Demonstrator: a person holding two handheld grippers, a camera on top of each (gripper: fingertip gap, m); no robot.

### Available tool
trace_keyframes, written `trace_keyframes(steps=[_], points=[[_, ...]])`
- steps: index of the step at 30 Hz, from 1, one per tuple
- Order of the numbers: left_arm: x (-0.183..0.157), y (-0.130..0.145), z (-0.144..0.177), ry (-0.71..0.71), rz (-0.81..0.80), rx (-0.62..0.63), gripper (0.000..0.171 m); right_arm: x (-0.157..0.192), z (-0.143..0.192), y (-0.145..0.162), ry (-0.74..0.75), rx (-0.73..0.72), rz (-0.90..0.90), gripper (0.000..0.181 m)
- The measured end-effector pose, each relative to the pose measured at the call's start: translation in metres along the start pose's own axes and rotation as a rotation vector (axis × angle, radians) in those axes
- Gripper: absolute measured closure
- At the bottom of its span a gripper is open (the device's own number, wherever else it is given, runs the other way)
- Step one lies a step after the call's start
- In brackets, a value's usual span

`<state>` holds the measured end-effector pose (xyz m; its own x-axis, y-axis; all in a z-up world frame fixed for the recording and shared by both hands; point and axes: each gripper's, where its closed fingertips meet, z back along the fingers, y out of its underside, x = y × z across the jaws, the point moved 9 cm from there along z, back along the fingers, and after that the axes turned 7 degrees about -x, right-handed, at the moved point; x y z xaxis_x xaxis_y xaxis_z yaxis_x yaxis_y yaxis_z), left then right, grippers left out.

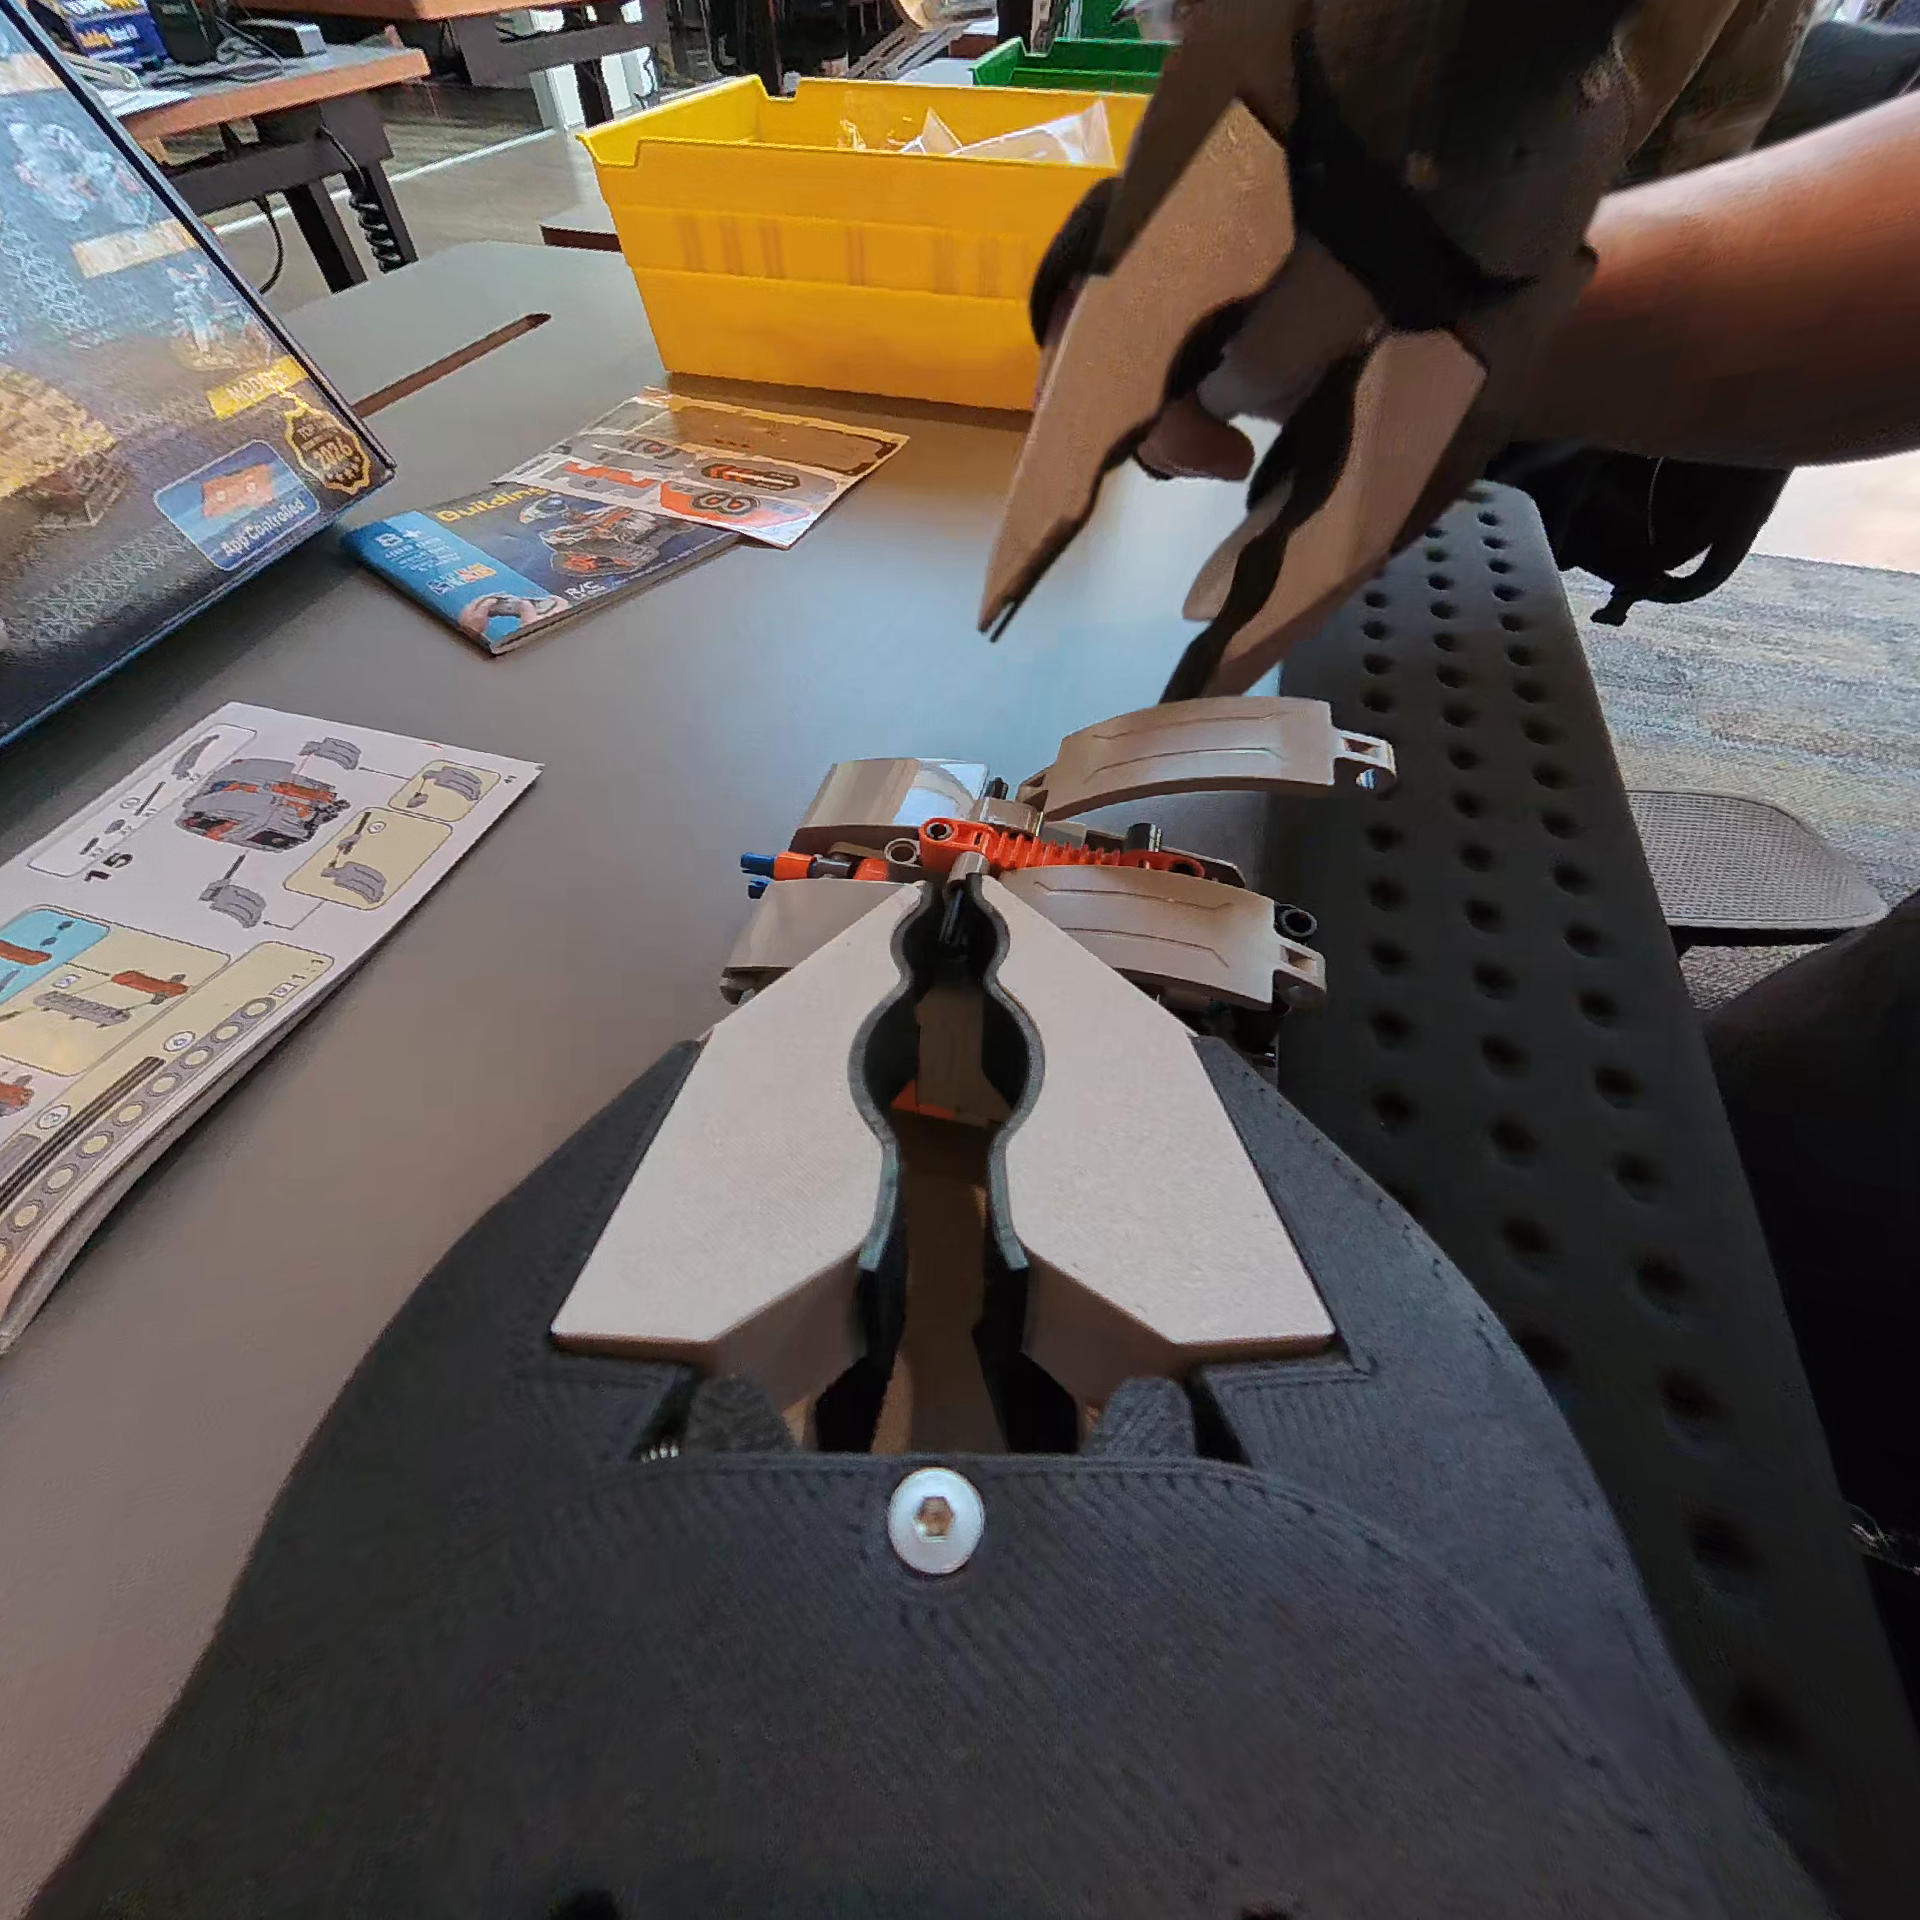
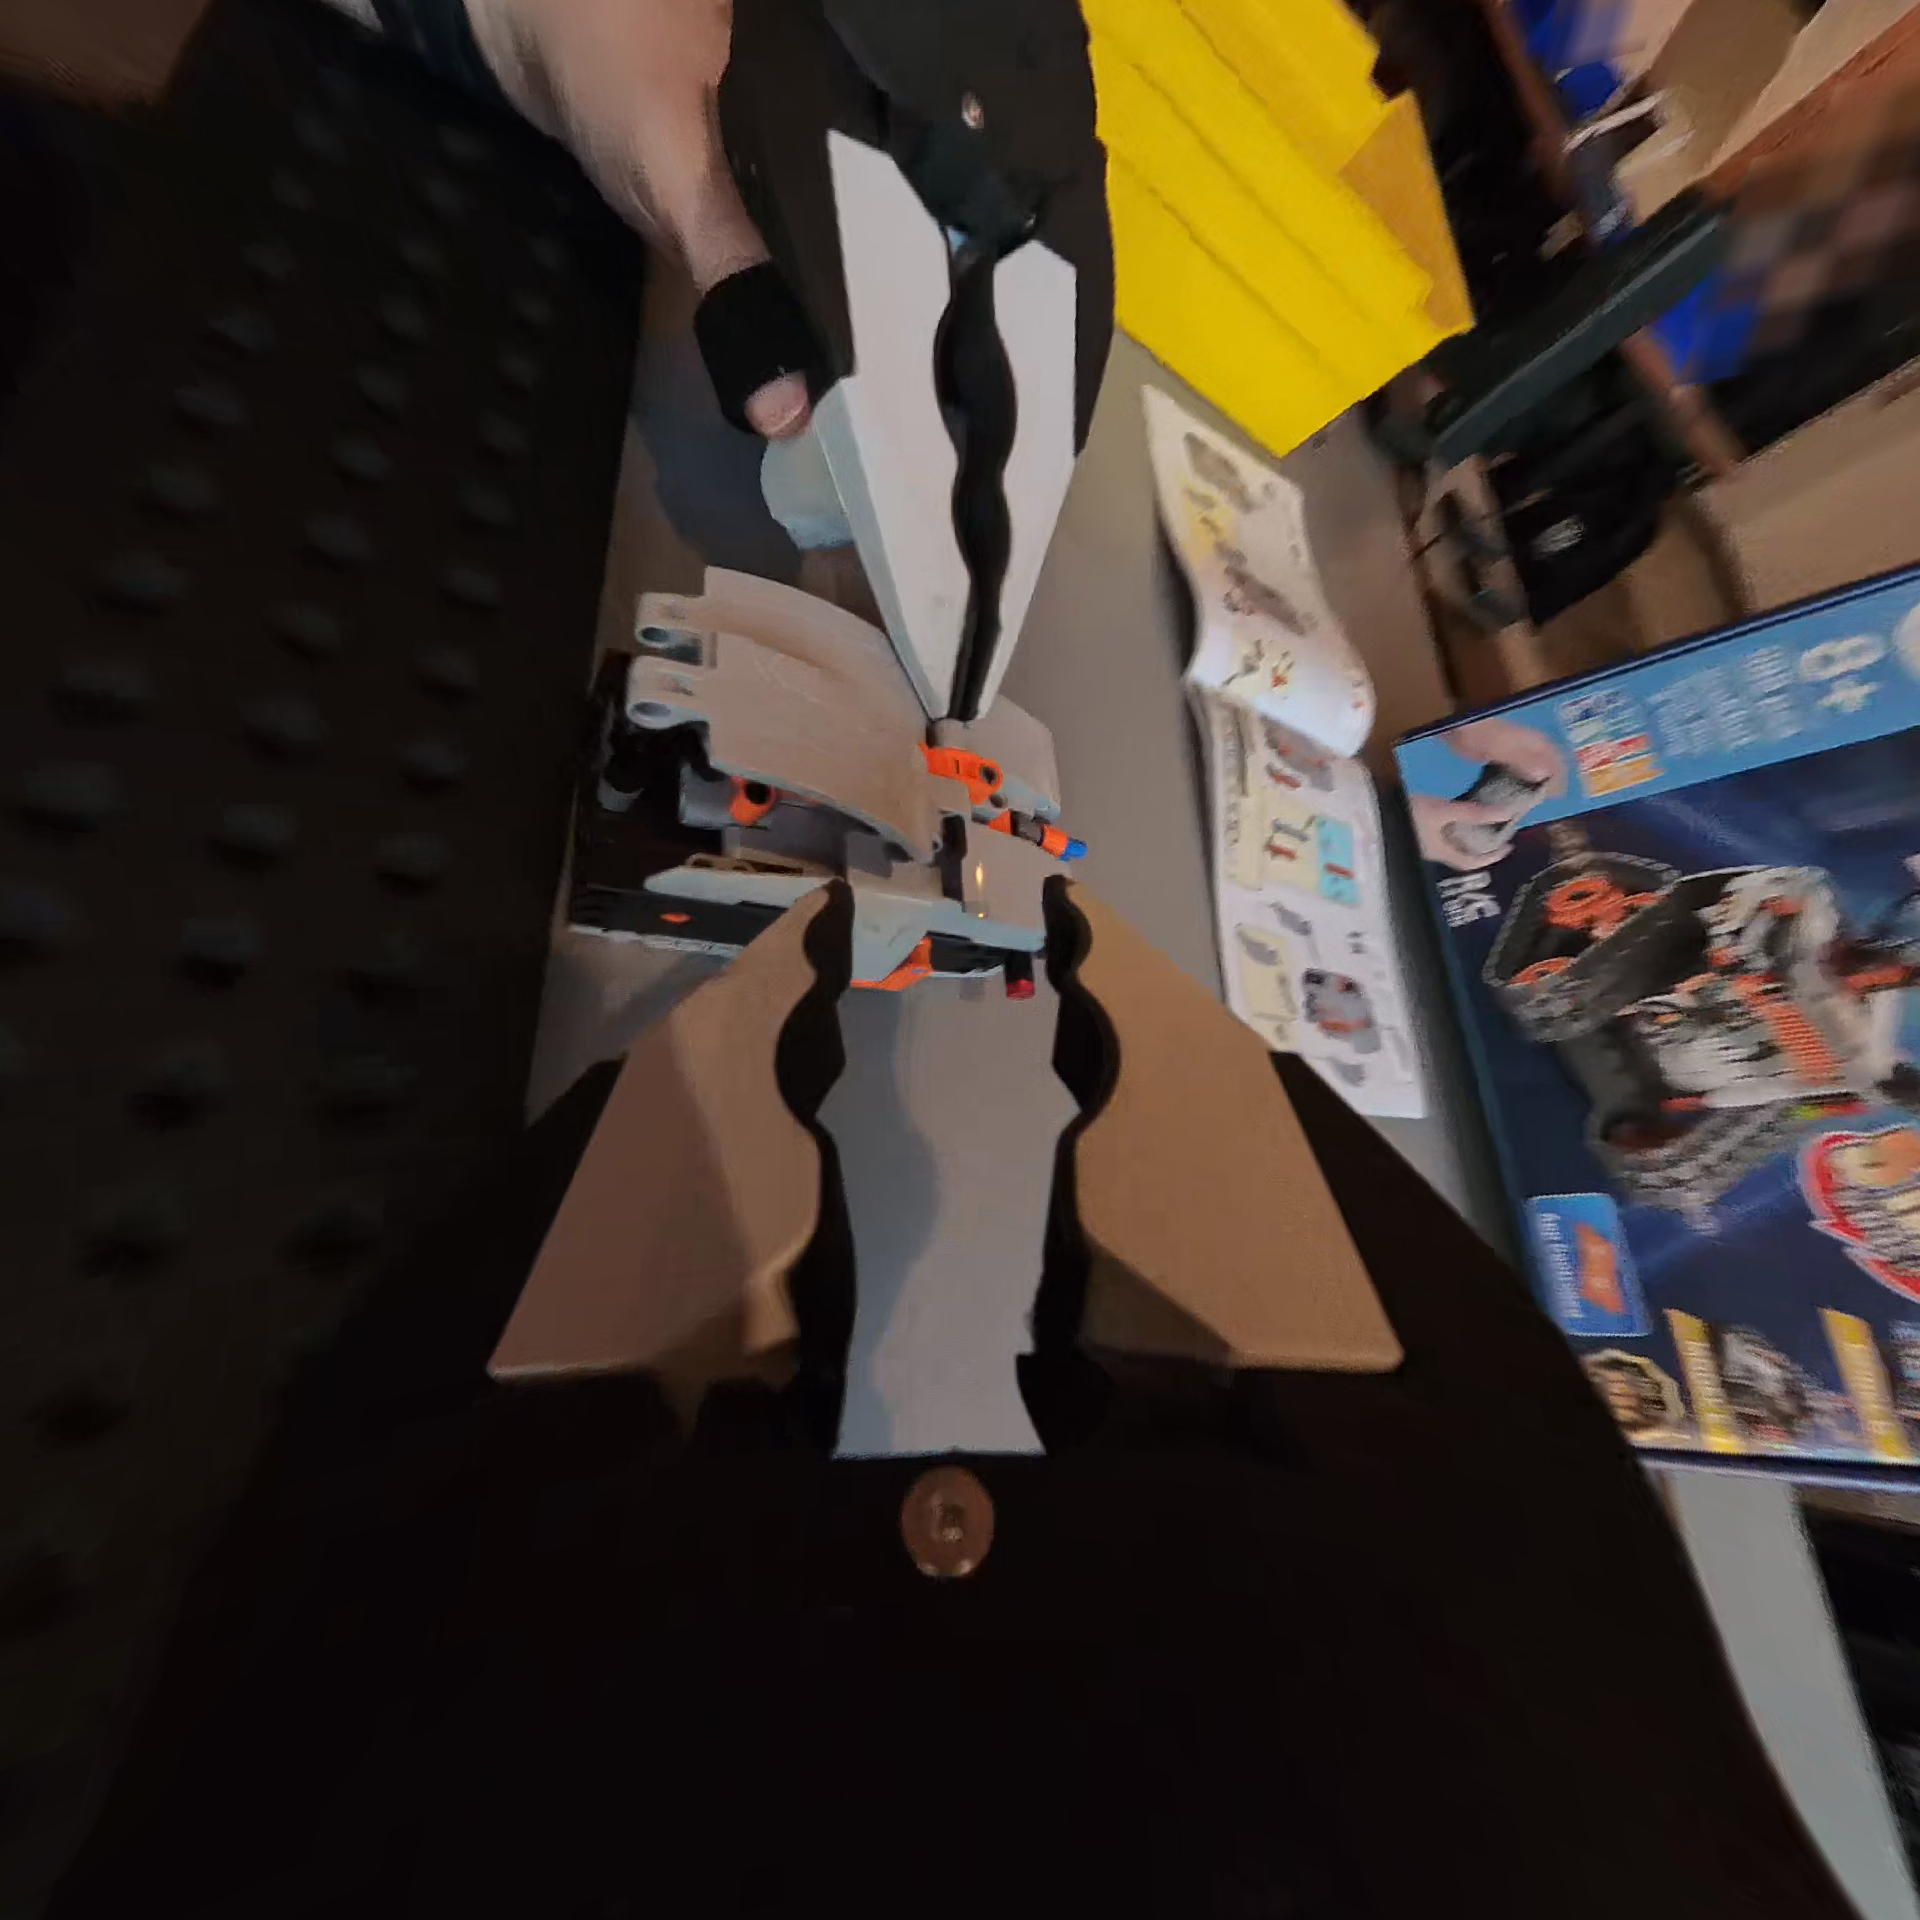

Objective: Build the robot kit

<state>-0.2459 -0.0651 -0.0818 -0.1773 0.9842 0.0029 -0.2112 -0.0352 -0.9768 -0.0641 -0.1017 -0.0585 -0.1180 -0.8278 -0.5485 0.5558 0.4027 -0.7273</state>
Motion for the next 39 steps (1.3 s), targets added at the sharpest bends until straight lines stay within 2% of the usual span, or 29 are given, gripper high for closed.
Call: trace_keyframes(steps=[4, 8, 12, 14, 18, 19, 20, 25, 29, 34, 39], points=[[0.0, 0.001, 0.0, 0.001, -0.006, -0.004, 0.169, 0.019, -0.015, -0.002, 0.111, -0.069, 0.151, 0.162], [0.0, 0.002, 0.001, 0.009, 0.008, -0.015, 0.169, 0.023, -0.027, 0.001, 0.172, -0.052, 0.289, 0.172], [0.0, 0.004, 0.002, 0.011, 0.005, -0.017, 0.169, 0.022, -0.033, 0.003, 0.161, -0.069, 0.299, 0.173], [0.001, 0.004, 0.002, 0.01, 0.005, -0.016, 0.17, 0.018, -0.033, 0.003, 0.125, -0.074, 0.256, 0.173], [-0.001, 0.005, 0.004, 0.007, -0.003, -0.02, 0.17, 0.004, -0.03, 0.004, -0.012, -0.12, -0.083, 0.174], [-0.001, 0.005, 0.004, 0.004, -0.006, -0.02, 0.17, 0.002, -0.03, 0.005, -0.028, -0.132, -0.122, 0.175], [-0.001, 0.004, 0.004, 0.001, -0.009, -0.02, 0.17, 0.003, -0.029, 0.006, -0.021, -0.14, -0.104, 0.175], [0.001, 0.005, 0.003, 0.013, 0.008, -0.023, 0.17, 0.015, -0.031, 0.003, 0.099, -0.079, 0.235, 0.172], [0.001, 0.005, 0.003, 0.022, 0.008, -0.022, 0.17, 0.017, -0.035, 0.004, 0.129, -0.005, 0.375, 0.171], [-0.001, 0.003, 0.003, 0.005, -0.046, -0.004, 0.169, 0.024, -0.037, 0.005, 0.227, -0.007, 0.518, 0.17], [0.001, -0.001, 0.0, 0.001, -0.116, 0.032, 0.163, 0.025, -0.036, 0.007, 0.233, -0.003, 0.577, 0.171]])
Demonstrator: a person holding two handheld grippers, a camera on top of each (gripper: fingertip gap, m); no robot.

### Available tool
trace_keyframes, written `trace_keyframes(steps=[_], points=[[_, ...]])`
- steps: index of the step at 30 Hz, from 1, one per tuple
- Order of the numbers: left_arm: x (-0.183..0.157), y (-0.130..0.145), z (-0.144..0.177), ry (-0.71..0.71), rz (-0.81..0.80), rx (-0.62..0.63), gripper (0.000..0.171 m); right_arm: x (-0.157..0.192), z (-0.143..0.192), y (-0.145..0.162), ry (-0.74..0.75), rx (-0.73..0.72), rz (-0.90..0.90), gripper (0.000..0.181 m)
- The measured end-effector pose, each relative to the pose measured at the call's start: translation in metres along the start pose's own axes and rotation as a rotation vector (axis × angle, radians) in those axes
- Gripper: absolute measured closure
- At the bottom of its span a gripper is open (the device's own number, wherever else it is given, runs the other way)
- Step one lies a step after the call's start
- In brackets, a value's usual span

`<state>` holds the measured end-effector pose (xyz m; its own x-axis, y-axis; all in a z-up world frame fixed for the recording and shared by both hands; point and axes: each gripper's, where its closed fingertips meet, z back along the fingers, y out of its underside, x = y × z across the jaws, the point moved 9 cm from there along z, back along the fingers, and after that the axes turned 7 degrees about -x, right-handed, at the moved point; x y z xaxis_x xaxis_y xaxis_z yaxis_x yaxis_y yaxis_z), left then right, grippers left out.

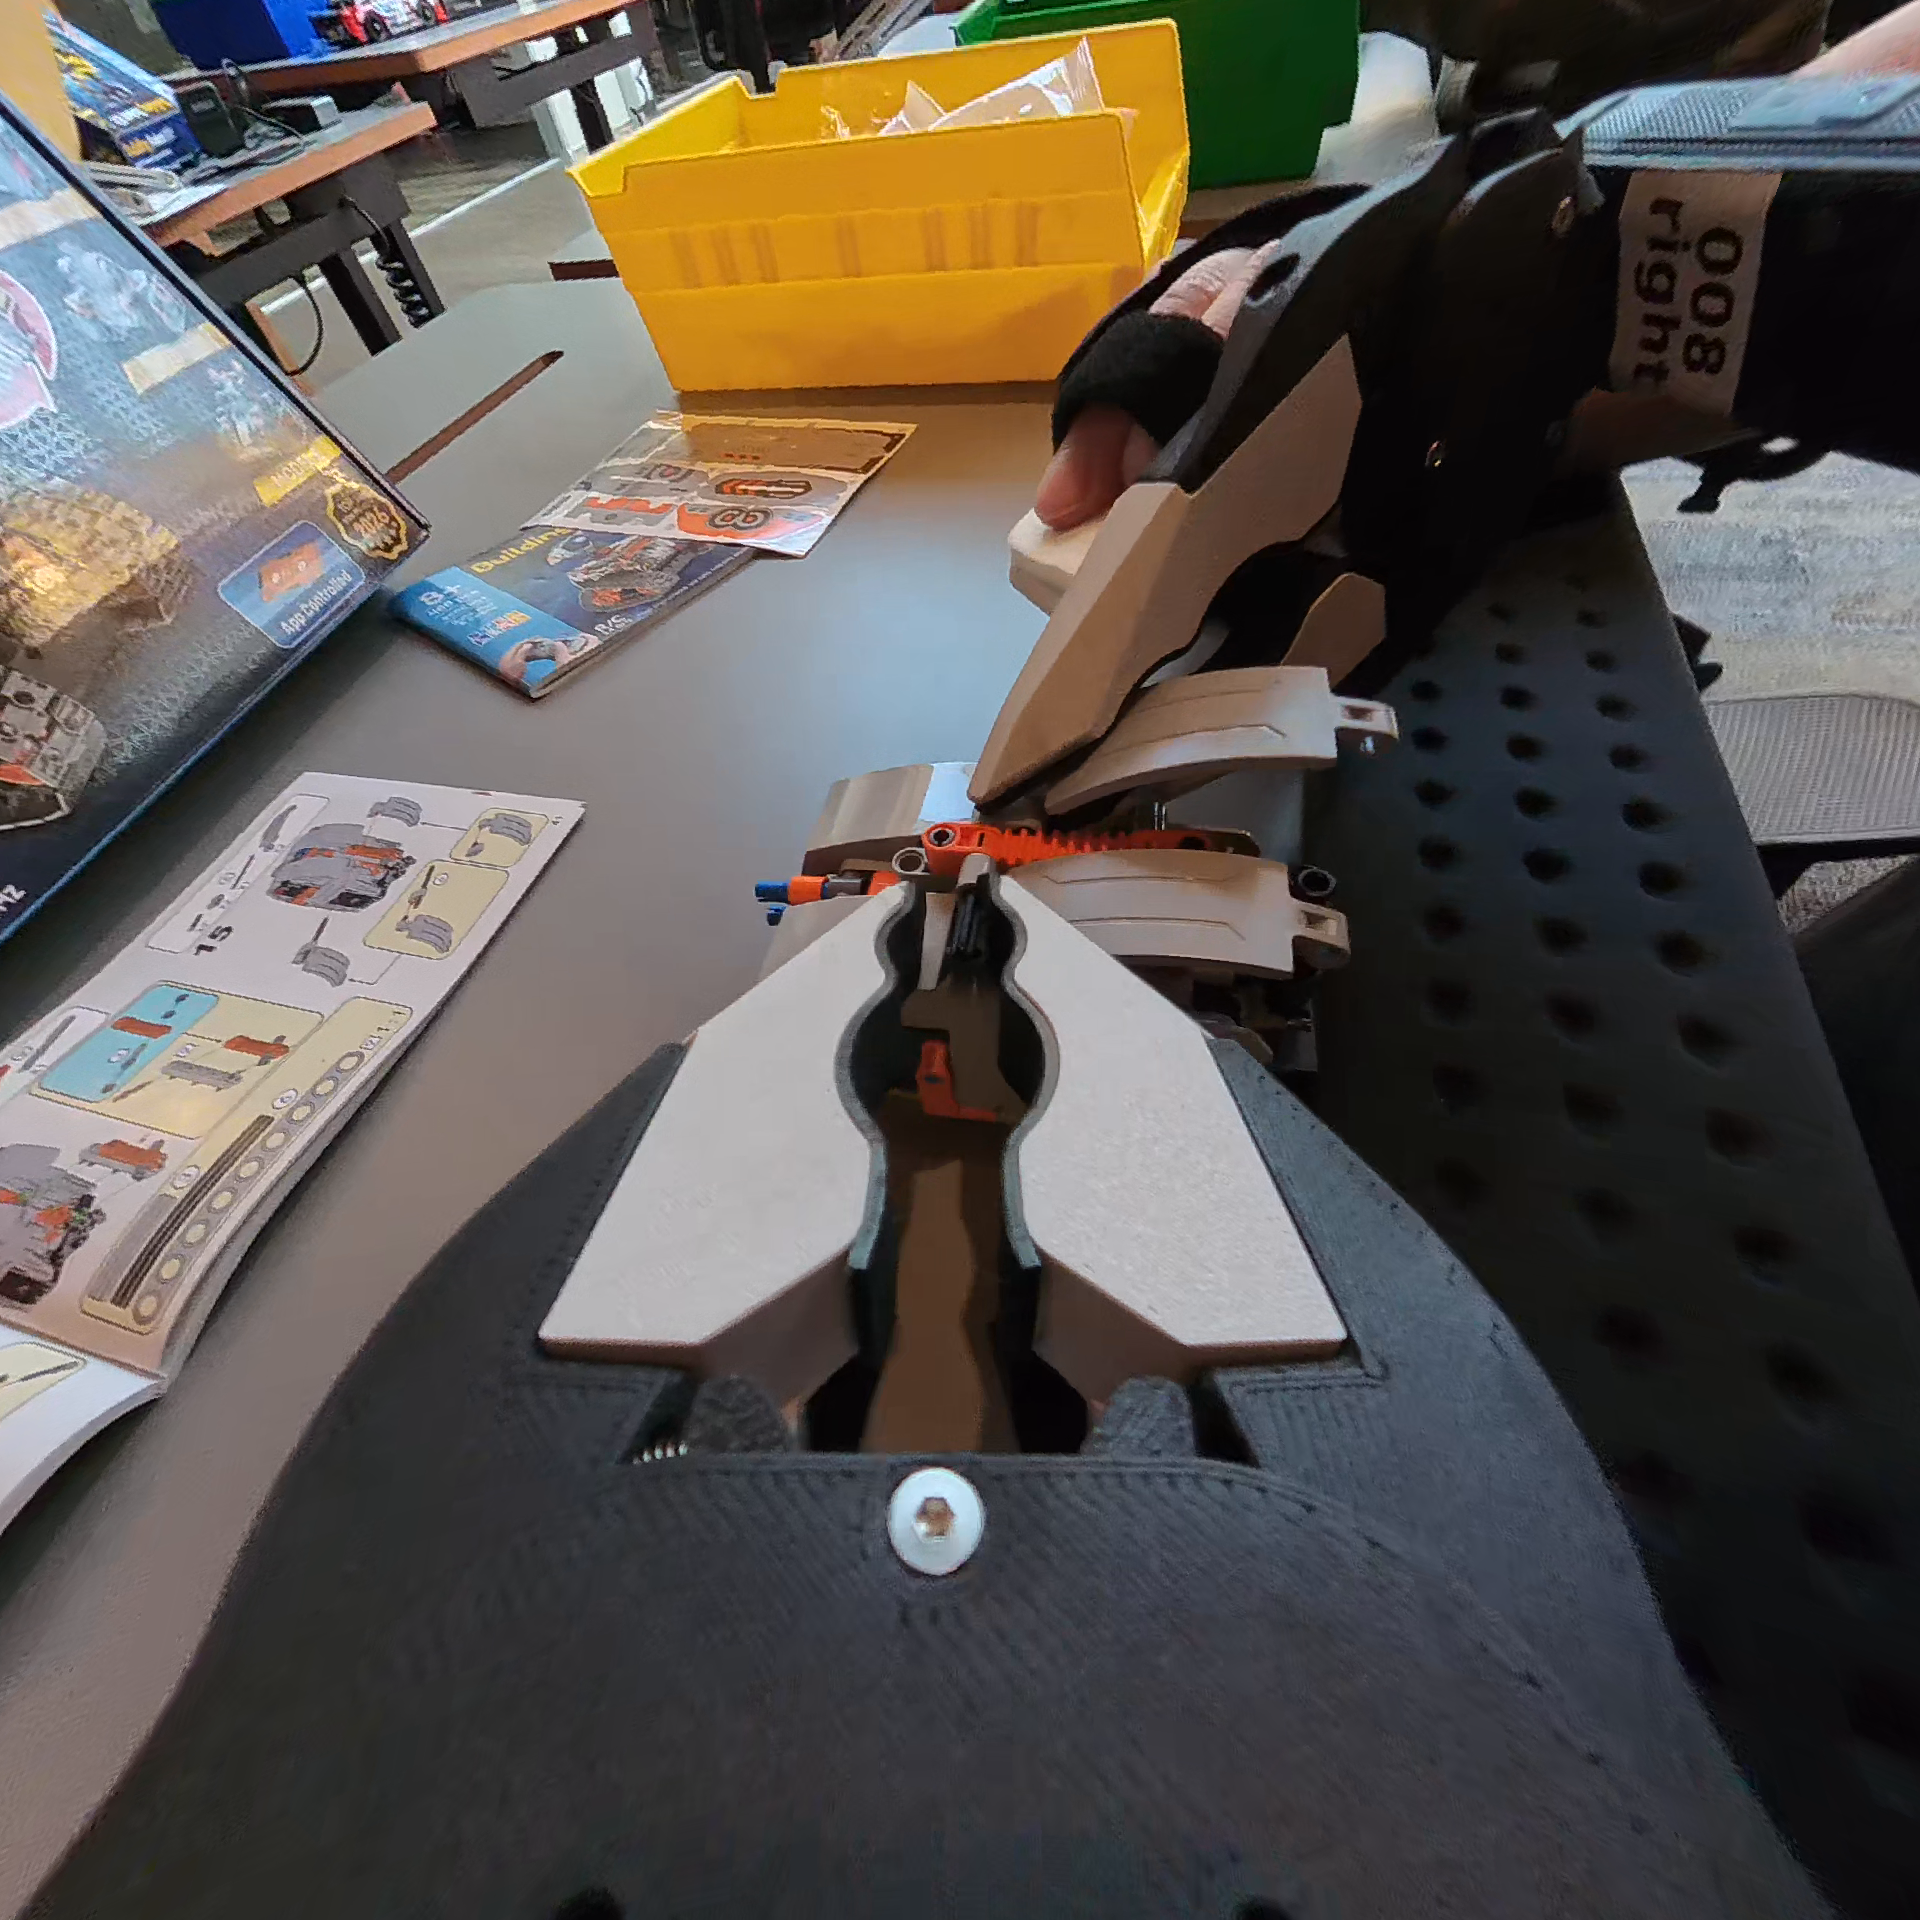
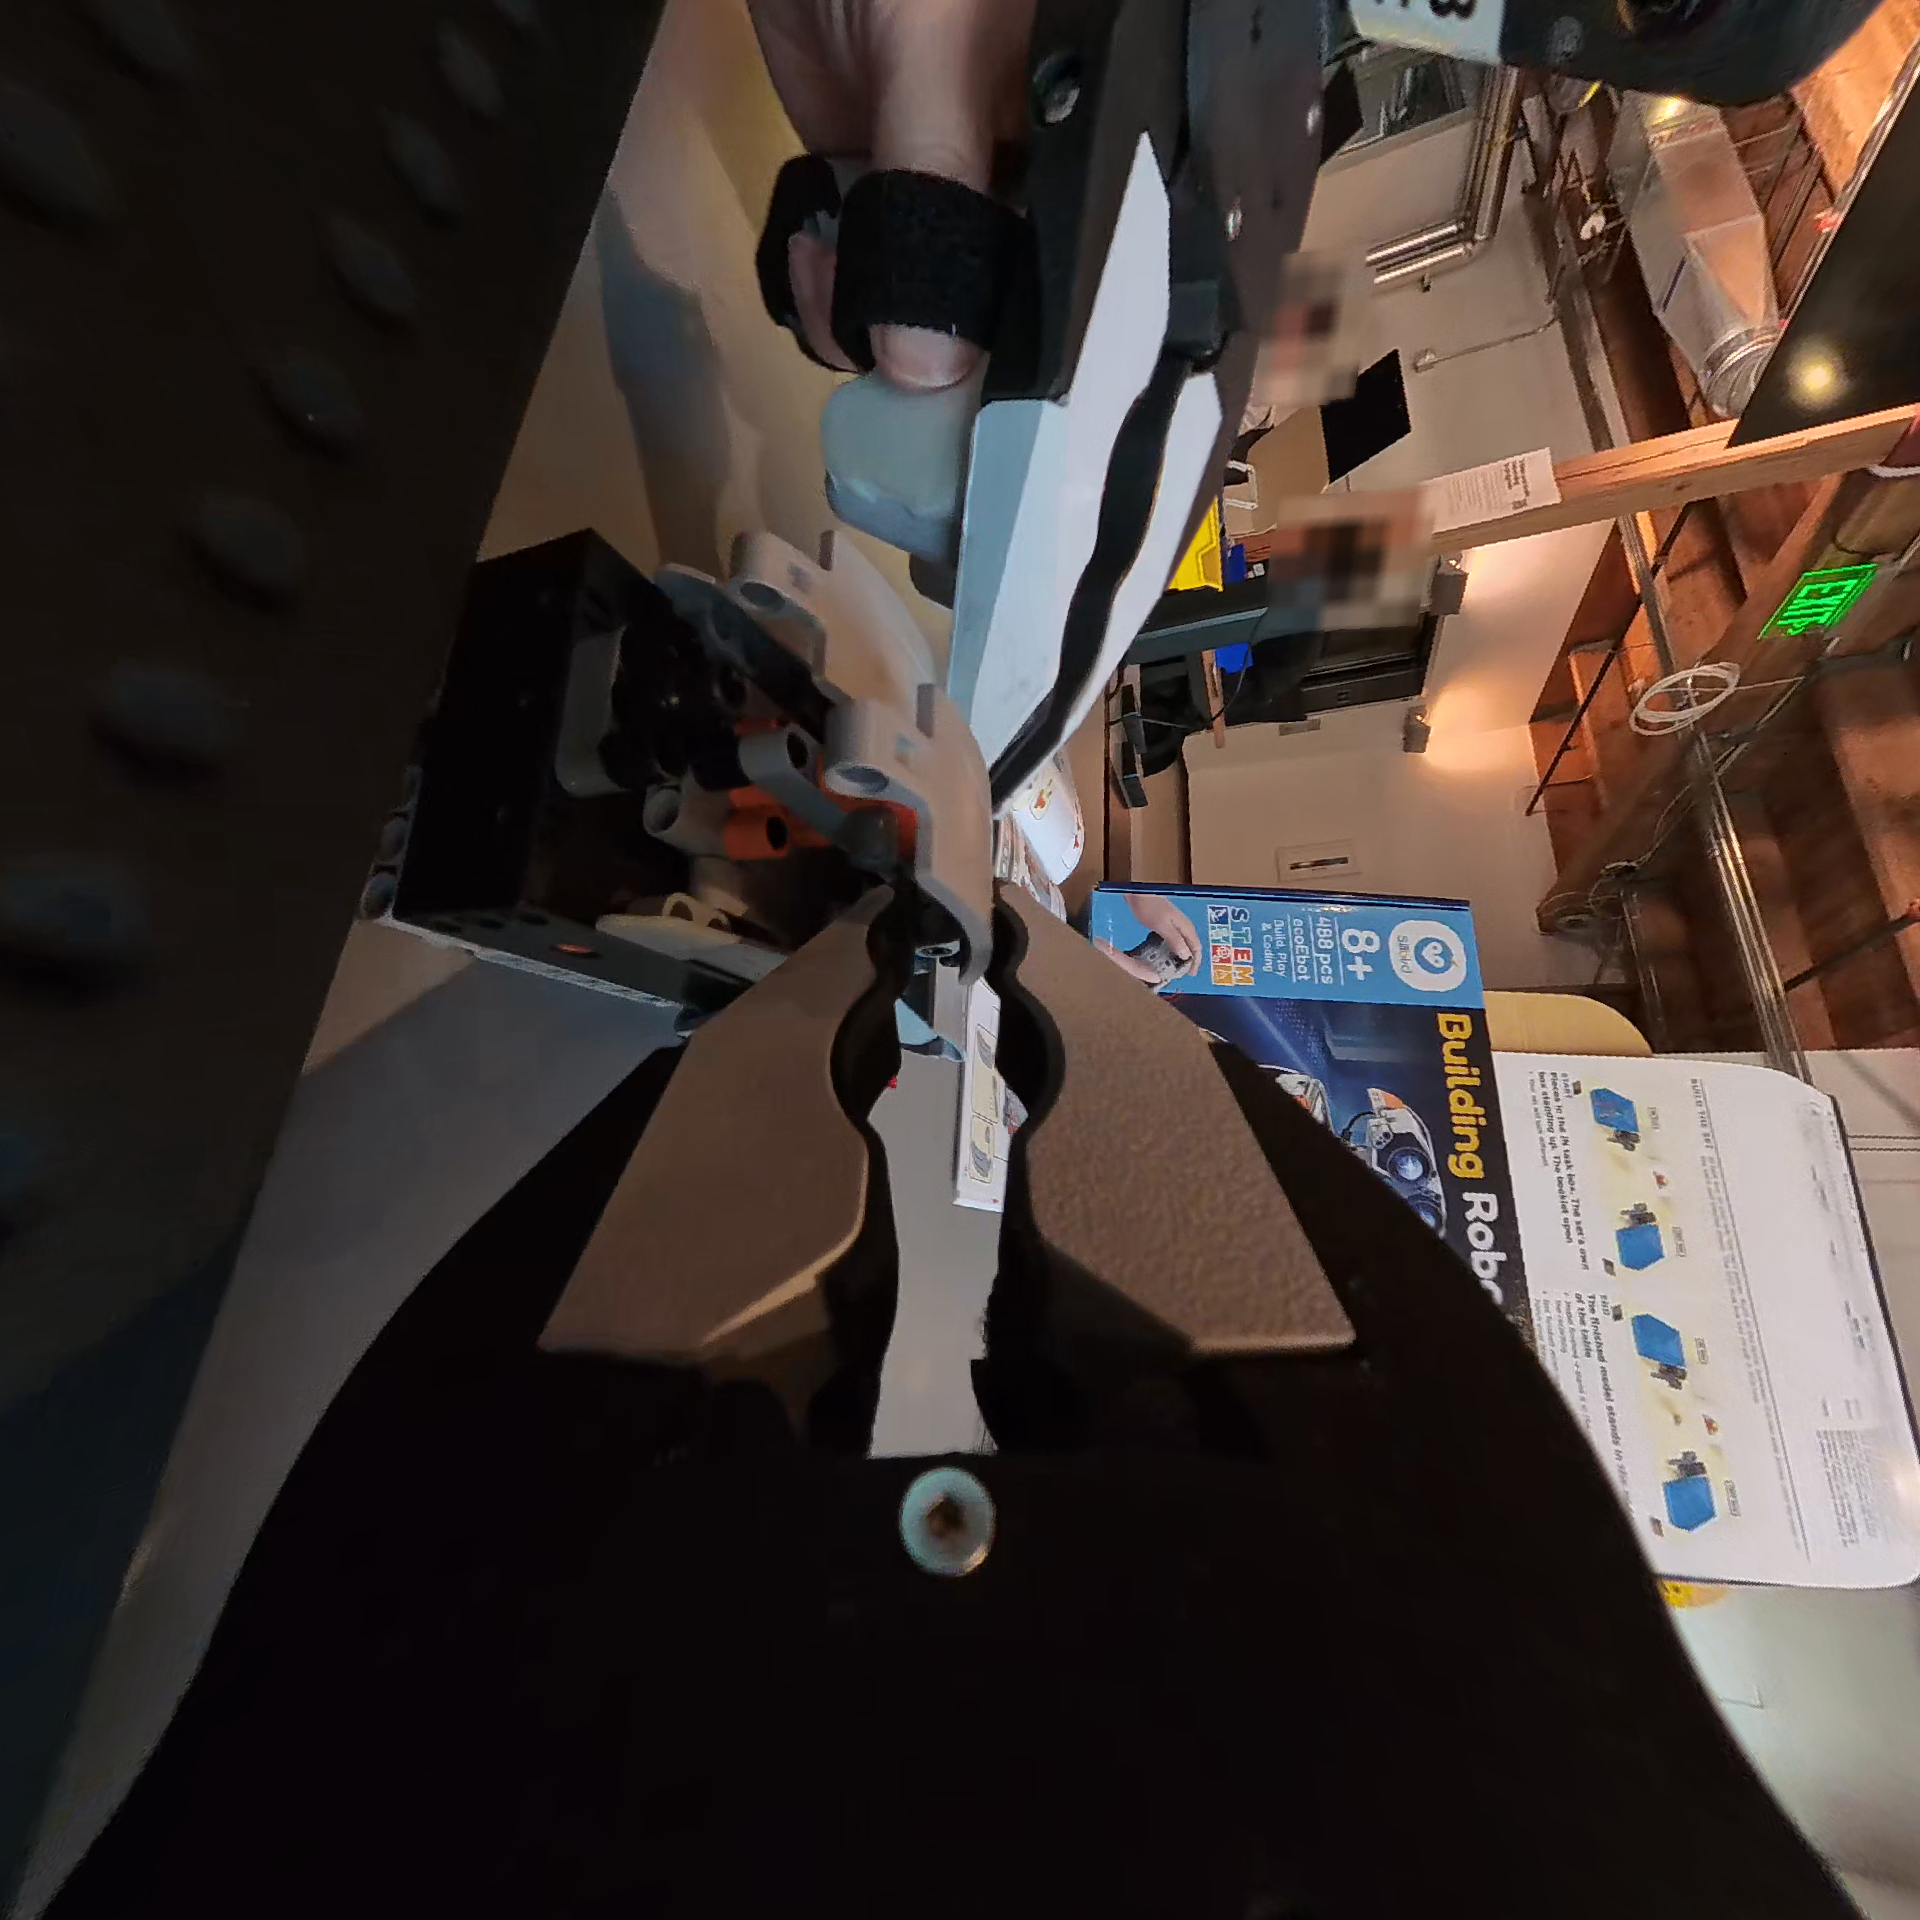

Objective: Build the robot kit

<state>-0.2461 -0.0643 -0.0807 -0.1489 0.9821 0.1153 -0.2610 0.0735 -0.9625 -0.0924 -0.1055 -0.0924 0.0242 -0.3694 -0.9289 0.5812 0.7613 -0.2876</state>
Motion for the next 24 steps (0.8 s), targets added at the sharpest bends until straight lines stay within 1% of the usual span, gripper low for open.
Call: trace_keyframes(steps=[2, 4, 7, 11, 17, 20, 22, 24], points=[[0.001, -0.001, -0.001, 0.039, 0.007, 0.014, 0.169, -0.002, 0.0, 0.001, -0.03, -0.012, -0.024, 0.172], [0.003, -0.002, -0.001, 0.062, 0.006, 0.026, 0.169, -0.002, 0.0, 0.001, -0.044, -0.019, -0.02, 0.172], [0.008, -0.003, -0.002, 0.092, 0.02, 0.04, 0.162, -0.003, 0.0, 0.002, -0.048, -0.027, -0.002, 0.172], [0.015, -0.004, -0.003, 0.161, 0.102, 0.056, 0.163, -0.003, 0.0, 0.003, -0.051, -0.034, 0.012, 0.172], [0.02, -0.012, -0.004, 0.213, 0.117, 0.048, 0.161, -0.003, 0.0, 0.003, -0.044, -0.039, -0.003, 0.172], [0.023, -0.016, -0.008, 0.208, 0.108, 0.062, 0.151, -0.002, 0.0, 0.003, -0.039, -0.04, 0.005, 0.173], [0.023, -0.015, -0.014, 0.232, 0.116, 0.089, 0.151, -0.002, 0.001, 0.003, -0.034, -0.043, 0.004, 0.173], [0.024, -0.013, -0.019, 0.26, 0.133, 0.096, 0.155, -0.002, 0.001, 0.003, -0.033, -0.046, 0.008, 0.173]])
